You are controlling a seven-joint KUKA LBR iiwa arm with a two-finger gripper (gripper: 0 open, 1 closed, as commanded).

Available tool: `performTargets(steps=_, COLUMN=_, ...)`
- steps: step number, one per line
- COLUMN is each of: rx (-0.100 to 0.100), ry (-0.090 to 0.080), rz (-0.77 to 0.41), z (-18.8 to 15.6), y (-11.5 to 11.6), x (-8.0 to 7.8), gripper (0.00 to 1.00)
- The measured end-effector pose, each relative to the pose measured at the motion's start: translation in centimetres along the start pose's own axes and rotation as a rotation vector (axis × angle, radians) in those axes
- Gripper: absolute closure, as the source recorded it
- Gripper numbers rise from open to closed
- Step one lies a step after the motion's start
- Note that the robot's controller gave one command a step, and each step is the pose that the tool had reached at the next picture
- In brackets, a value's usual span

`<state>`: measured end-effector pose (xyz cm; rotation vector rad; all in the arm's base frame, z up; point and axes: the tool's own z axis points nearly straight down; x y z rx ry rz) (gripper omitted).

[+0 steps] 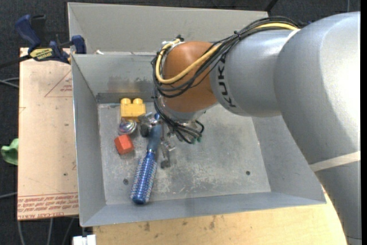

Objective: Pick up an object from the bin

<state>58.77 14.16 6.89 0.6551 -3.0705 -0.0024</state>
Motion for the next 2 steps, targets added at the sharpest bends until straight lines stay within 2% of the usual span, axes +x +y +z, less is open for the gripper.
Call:
performTargets(steps=1, rx=0.001, ry=-0.003, rz=0.001, z=-0.1, y=-0.1, x=-0.1, gripper=1.00)
performTargets(steps=2, rx=0.005, ry=-0.006, rz=-0.465, z=-13.9, y=-6.8, x=5.6, gripper=1.00)
